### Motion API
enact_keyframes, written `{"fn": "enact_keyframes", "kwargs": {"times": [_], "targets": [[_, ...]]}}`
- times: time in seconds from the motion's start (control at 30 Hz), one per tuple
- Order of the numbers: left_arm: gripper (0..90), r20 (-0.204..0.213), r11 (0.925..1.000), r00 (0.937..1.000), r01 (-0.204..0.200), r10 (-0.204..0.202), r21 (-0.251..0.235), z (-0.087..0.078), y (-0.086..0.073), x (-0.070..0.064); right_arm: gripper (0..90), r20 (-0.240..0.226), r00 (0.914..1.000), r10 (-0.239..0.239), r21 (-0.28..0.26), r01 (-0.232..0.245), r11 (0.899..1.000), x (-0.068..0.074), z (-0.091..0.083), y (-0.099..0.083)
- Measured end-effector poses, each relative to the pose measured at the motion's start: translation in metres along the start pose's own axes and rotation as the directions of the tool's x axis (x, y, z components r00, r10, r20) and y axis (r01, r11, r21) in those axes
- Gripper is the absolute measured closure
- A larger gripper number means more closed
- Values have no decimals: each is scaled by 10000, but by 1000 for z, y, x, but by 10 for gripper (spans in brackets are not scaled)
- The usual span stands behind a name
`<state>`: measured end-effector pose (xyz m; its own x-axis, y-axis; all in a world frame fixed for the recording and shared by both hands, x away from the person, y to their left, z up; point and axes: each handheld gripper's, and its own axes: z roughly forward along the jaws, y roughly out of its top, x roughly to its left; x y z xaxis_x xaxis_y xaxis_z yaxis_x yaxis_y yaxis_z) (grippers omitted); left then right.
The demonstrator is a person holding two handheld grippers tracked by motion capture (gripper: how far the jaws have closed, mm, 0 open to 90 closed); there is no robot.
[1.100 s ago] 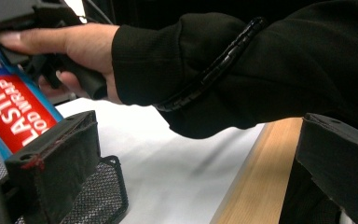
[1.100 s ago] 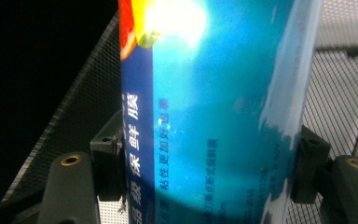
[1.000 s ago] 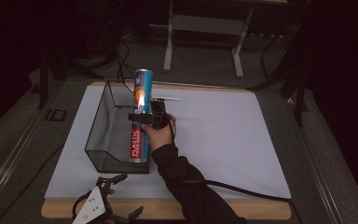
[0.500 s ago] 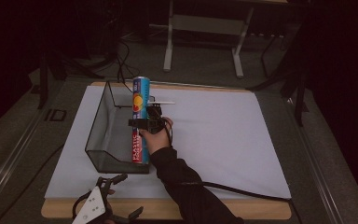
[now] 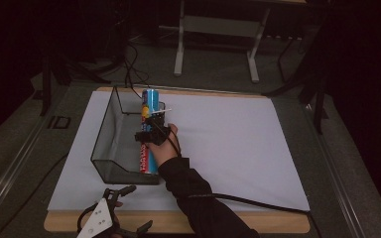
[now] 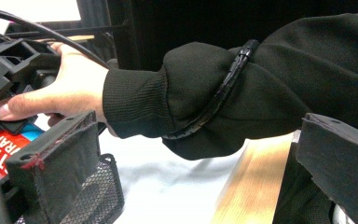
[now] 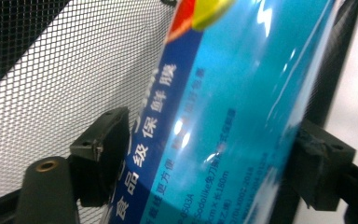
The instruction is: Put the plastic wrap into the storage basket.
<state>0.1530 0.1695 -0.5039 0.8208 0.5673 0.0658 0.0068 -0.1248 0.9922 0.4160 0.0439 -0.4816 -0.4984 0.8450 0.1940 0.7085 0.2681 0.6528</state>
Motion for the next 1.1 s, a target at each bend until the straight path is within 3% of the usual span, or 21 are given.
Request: {"fn": "enact_keyframes", "kwargs": {"times": [0.27, 0.3, 0.6, 0.7, 0.93, 1.1], "targets": [[2, -22, 10000, 10000, -10, 10, 40, 0, 0, 0, 168, 291, 9983, -495, 26, 495, 9988, -3, -8, 3], [2, -27, 10000, 10000, -5, 6, 50, 1, 0, 0, 164, 246, 9971, -715, -102, 717, 9974, -5, -13, 5], [2, -48, 9999, 10000, -15, 15, 121, 2, -1, 0, 129, 159, 9931, -1164, -524, 1171, 9917, -20, -42, 16], [2, -52, 9999, 10000, -12, 13, 136, 3, -1, 0, 136, 188, 9889, -1473, -679, 1483, 9866, -28, -52, 17], [2, -73, 9999, 10000, 26, -25, 122, 4, -1, 0, 134, 654, 9693, -2370, -986, 2427, 9651, -47, -75, 19], [2, -68, 9999, 10000, 51, -50, 101, 5, -2, 0, 135, 920, 9681, -2331, -1396, 2443, 9596, -69, -98, 22]]}}
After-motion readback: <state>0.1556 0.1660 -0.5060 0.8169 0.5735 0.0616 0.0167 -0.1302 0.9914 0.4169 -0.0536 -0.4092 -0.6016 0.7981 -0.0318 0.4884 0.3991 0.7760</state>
